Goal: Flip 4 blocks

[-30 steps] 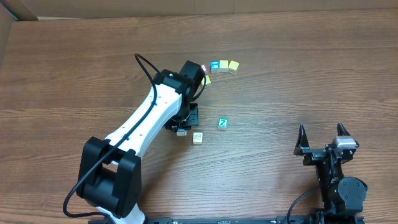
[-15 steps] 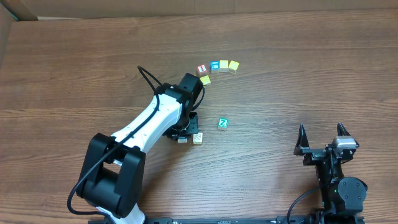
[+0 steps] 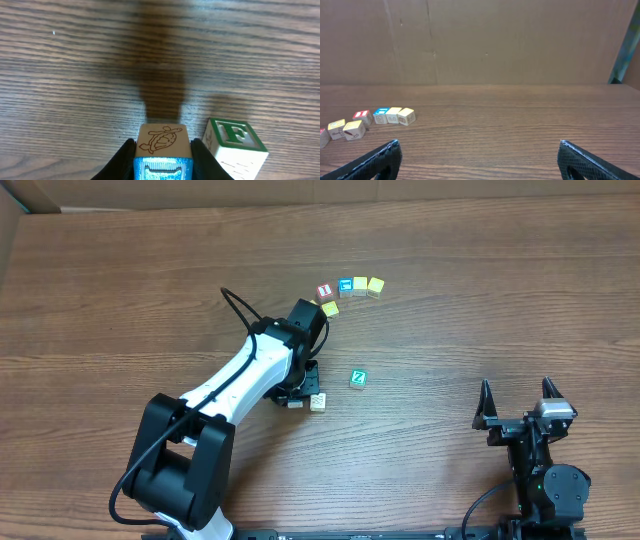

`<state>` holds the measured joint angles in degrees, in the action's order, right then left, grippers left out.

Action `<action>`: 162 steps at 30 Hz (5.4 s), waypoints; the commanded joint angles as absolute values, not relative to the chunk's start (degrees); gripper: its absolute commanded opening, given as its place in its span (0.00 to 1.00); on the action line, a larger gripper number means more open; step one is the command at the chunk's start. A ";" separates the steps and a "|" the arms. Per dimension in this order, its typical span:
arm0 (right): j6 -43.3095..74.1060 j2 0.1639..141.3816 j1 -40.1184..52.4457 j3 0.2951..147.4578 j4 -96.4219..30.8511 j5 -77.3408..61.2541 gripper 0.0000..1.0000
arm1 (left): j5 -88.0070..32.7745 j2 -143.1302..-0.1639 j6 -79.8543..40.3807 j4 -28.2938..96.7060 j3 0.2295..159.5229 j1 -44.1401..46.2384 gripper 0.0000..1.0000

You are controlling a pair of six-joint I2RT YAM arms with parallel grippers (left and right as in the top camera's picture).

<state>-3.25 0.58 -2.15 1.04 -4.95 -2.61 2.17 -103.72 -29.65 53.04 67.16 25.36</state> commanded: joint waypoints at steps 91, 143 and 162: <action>-3.44 0.16 -1.89 0.45 -4.60 -2.68 1.00 | -5.98 -101.89 -32.14 52.82 60.36 19.31 0.08; -3.44 0.16 -1.89 0.45 -4.60 -2.68 1.00 | -3.20 -101.21 -32.12 49.65 64.29 17.76 0.04; -3.44 0.16 -1.89 0.45 -4.62 -2.68 1.00 | 9.37 -92.25 -31.29 58.72 79.53 -11.77 1.00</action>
<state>-3.22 0.58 -2.15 1.04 -4.93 -2.59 6.76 -92.77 -31.40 58.15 78.94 -6.96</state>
